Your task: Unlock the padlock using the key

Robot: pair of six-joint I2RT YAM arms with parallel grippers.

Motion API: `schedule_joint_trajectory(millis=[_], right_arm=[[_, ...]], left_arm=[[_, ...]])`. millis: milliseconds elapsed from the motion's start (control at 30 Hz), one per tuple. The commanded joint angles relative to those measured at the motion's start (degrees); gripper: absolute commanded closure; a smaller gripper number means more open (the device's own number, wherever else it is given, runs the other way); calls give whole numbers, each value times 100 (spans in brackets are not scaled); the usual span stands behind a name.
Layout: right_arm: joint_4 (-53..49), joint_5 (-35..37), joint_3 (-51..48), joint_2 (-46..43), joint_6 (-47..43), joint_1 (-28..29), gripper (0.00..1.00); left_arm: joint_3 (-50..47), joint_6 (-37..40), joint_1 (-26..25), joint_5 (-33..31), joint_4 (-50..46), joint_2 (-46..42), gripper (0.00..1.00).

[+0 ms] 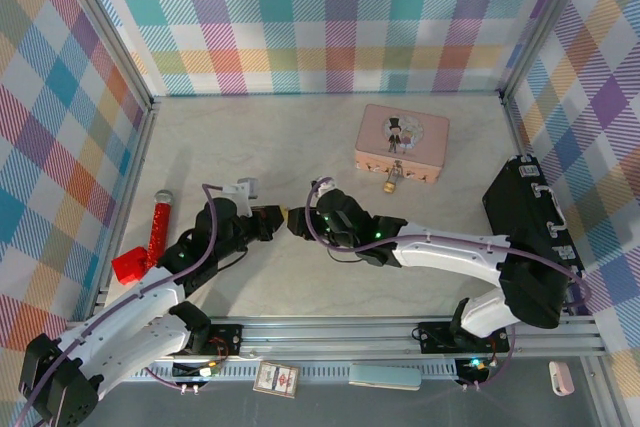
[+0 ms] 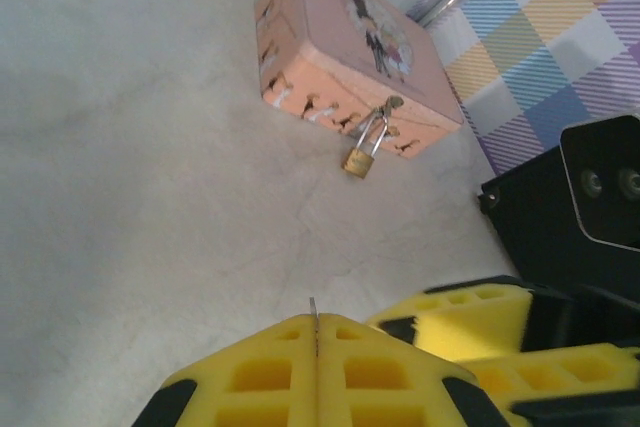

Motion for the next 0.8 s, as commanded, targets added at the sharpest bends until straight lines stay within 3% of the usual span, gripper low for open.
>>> schedule_joint_trajectory(millis=[0, 133, 400, 500, 767], right_arm=[[-532, 222, 63, -470, 63, -159, 52], [-1222, 94, -13, -907, 406, -582, 49], [-1641, -642, -334, -1894, 1170, -1247, 48], [-1651, -813, -468, -2200, 1543, -1297, 48], [-1617, -1418, -794, -2455, 2575, -1434, 52]], left_arm=[[-13, 1285, -9, -260, 917, 65, 100], [157, 2018, 51, -368, 1483, 505, 100], [295, 4200, 44, 1895, 3211, 1822, 100], [511, 5227, 48, 2700, 3128, 2182, 100], [1017, 7242, 61, 3486, 2153, 2525, 100]])
